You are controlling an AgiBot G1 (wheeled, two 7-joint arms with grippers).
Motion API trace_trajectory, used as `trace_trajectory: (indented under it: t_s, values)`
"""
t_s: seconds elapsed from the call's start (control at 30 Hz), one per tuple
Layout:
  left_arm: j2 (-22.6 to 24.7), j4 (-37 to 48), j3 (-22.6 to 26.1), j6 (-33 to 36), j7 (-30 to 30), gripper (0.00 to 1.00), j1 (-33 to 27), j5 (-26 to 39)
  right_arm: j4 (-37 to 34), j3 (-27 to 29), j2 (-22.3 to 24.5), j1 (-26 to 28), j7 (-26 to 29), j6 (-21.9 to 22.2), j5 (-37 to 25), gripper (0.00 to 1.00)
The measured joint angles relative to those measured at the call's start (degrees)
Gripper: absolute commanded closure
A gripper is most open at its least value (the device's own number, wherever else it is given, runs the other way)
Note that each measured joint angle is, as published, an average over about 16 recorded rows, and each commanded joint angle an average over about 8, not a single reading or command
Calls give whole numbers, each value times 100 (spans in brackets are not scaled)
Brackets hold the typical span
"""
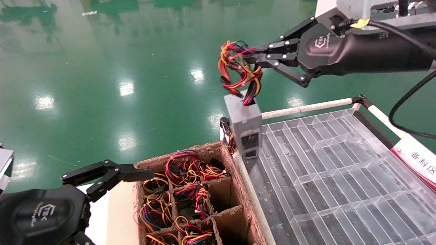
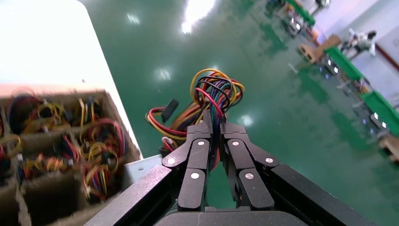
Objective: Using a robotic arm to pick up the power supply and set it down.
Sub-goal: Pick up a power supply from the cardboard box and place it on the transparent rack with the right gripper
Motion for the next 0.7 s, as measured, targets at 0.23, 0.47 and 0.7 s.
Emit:
trace_trajectory:
  t_s: [0.23, 0.47, 0.7]
  values:
    - [0, 0, 0, 0, 0, 0, 0, 0, -656, -181, -54, 143, -404, -69, -327, 100]
    - [0, 0, 0, 0, 0, 0, 0, 0, -1397, -329, -235, 99, -897, -89, -526, 100]
    - [0, 0, 1, 0, 0, 0, 0, 0, -2069, -388, -510, 17, -1365, -35, -571, 100]
